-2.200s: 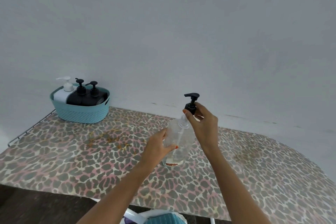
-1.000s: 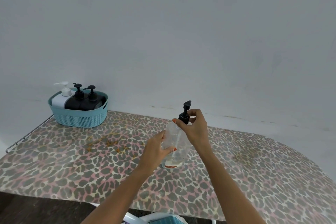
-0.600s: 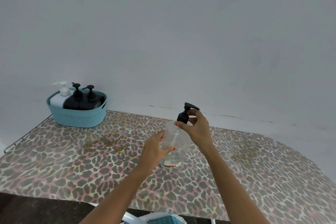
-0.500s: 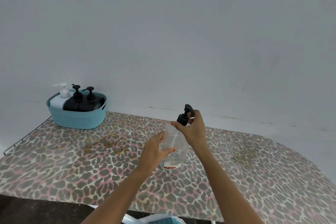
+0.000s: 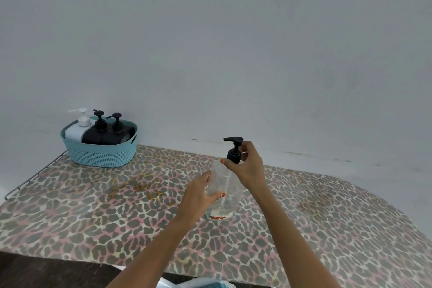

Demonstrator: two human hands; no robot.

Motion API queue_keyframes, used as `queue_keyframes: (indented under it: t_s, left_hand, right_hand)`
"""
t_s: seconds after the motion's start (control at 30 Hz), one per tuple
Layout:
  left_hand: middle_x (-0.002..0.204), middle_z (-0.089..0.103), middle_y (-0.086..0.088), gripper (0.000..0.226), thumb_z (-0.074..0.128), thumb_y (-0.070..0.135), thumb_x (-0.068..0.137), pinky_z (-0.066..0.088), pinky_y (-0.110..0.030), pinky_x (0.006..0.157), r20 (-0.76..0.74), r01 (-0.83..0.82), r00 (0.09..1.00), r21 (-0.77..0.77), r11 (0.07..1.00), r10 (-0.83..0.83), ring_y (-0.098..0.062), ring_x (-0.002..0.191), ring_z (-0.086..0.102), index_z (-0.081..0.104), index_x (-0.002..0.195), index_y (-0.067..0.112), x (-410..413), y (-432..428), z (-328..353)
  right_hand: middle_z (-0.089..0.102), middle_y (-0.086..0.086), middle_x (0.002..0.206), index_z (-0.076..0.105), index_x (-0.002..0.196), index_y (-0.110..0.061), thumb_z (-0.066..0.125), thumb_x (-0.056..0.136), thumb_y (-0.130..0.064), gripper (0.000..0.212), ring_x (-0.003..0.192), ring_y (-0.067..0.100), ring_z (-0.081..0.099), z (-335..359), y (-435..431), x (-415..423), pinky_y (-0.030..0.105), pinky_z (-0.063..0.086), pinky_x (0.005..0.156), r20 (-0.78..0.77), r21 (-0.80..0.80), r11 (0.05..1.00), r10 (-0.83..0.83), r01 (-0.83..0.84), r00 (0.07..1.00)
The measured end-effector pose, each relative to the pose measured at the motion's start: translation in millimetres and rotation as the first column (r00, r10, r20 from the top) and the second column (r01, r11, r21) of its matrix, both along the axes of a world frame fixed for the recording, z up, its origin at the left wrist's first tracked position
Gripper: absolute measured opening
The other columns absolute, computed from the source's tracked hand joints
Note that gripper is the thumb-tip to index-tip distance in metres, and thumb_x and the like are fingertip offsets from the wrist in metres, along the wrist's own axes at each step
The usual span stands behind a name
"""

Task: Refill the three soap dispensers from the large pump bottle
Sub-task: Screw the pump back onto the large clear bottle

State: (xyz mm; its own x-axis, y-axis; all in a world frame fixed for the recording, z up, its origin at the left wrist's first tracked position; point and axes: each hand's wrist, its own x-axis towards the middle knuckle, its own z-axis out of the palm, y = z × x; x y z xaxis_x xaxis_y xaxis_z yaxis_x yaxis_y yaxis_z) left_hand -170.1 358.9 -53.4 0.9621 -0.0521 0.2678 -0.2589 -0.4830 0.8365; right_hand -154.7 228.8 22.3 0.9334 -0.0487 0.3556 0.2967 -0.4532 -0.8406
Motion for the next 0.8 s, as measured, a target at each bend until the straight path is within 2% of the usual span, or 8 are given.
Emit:
queue_keyframes:
  t_s: [0.07, 0.13, 0.27, 0.37, 0.47, 0.53, 0.7, 0.8]
  left_hand:
    - [0.113, 0.064, -0.004, 0.053, 0.077, 0.023, 0.071, 0.038, -0.014, 0.086, -0.002, 0.001, 1.0, -0.003, 1.0, -0.001, -0.012, 0.104, 0.057, 0.056, 0.118, 0.011, 0, 0, 1]
    - [0.113, 0.064, -0.005, 0.052, 0.077, 0.022, 0.071, 0.038, -0.014, 0.086, 0.002, 0.005, 1.0, -0.004, 1.0, -0.005, -0.013, 0.105, 0.058, 0.056, 0.117, 0.011, 1, 0, 2]
    - [0.114, 0.064, -0.005, 0.053, 0.077, 0.022, 0.071, 0.038, -0.015, 0.086, 0.001, 0.005, 1.0, -0.004, 1.0, -0.005, -0.016, 0.106, 0.058, 0.056, 0.119, 0.012, 2, 0, 1]
    - [0.116, 0.064, -0.006, 0.056, 0.077, 0.022, 0.071, 0.039, -0.017, 0.088, -0.011, 0.003, 1.0, -0.005, 1.0, -0.003, -0.017, 0.108, 0.058, 0.054, 0.121, 0.012, 2, 0, 0]
    - [0.115, 0.064, -0.005, 0.055, 0.077, 0.023, 0.071, 0.038, -0.011, 0.085, -0.011, 0.009, 1.0, -0.008, 1.0, -0.01, -0.014, 0.106, 0.058, 0.055, 0.12, 0.013, 0, 0, 1]
    - [0.113, 0.065, -0.004, 0.053, 0.077, 0.023, 0.071, 0.037, -0.006, 0.081, -0.009, 0.014, 1.0, -0.014, 1.0, -0.014, -0.01, 0.102, 0.058, 0.055, 0.119, 0.014, 0, 0, 1]
    - [0.112, 0.065, -0.004, 0.053, 0.077, 0.023, 0.071, 0.039, -0.013, 0.085, 0.007, 0.011, 1.0, -0.006, 1.0, -0.011, -0.011, 0.101, 0.058, 0.056, 0.118, 0.013, 2, 0, 1]
    - [0.113, 0.064, -0.005, 0.053, 0.076, 0.023, 0.071, 0.038, -0.015, 0.085, 0.003, 0.011, 1.0, 0.001, 1.0, -0.011, -0.014, 0.103, 0.058, 0.055, 0.119, 0.012, 3, 0, 0]
  right_hand:
    - [0.045, -0.005, 0.088, 0.04, 0.098, -0.015, 0.077, 0.073, -0.017, 0.044, 0.076, 0.008, 0.046, -1, 6, 0, 0.004, 0.037, 0.062, -0.002, 0.025, 1.0, -0.007, 0.007, 1.0]
    - [0.046, -0.004, 0.104, 0.04, 0.108, -0.018, 0.074, 0.076, -0.02, 0.048, 0.092, 0.007, 0.047, -3, 5, -4, 0.004, 0.036, 0.074, -0.054, 0.046, 0.998, 0.043, -0.04, 0.998]
    - [0.055, -0.008, 0.12, 0.046, 0.124, -0.022, 0.062, 0.086, -0.006, 0.045, 0.116, 0.006, 0.05, 1, -16, -10, 0.024, 0.039, 0.099, -0.128, 0.221, 0.946, 0.268, -0.236, 0.955]
    - [0.064, -0.002, 0.107, 0.057, 0.115, -0.013, 0.067, 0.081, -0.005, 0.036, 0.105, 0.015, 0.061, 1, -22, -6, 0.026, 0.046, 0.092, -0.11, 0.162, 0.972, 0.186, -0.167, 0.976]
    - [0.057, -0.008, 0.093, 0.05, 0.101, -0.016, 0.076, 0.074, -0.016, 0.038, 0.079, 0.008, 0.056, -3, -10, 0, 0.009, 0.041, 0.068, -0.074, 0.078, 0.996, 0.046, -0.04, 0.996]
    - [0.05, -0.008, 0.089, 0.045, 0.1, -0.015, 0.078, 0.072, -0.02, 0.043, 0.078, 0.011, 0.049, -5, -1, 1, 0.005, 0.038, 0.062, -0.052, 0.075, 0.997, 0.007, -0.003, 0.999]
    - [0.049, -0.01, 0.122, 0.041, 0.131, -0.016, 0.066, 0.084, -0.016, 0.054, 0.115, 0.006, 0.047, 0, -8, -5, 0.022, 0.037, 0.097, -0.146, 0.141, 0.968, 0.226, -0.206, 0.963]
    - [0.057, -0.005, 0.125, 0.049, 0.129, -0.013, 0.06, 0.086, -0.002, 0.046, 0.12, 0.009, 0.051, 3, -24, -6, 0.022, 0.043, 0.099, -0.164, 0.207, 0.935, 0.324, -0.289, 0.932]
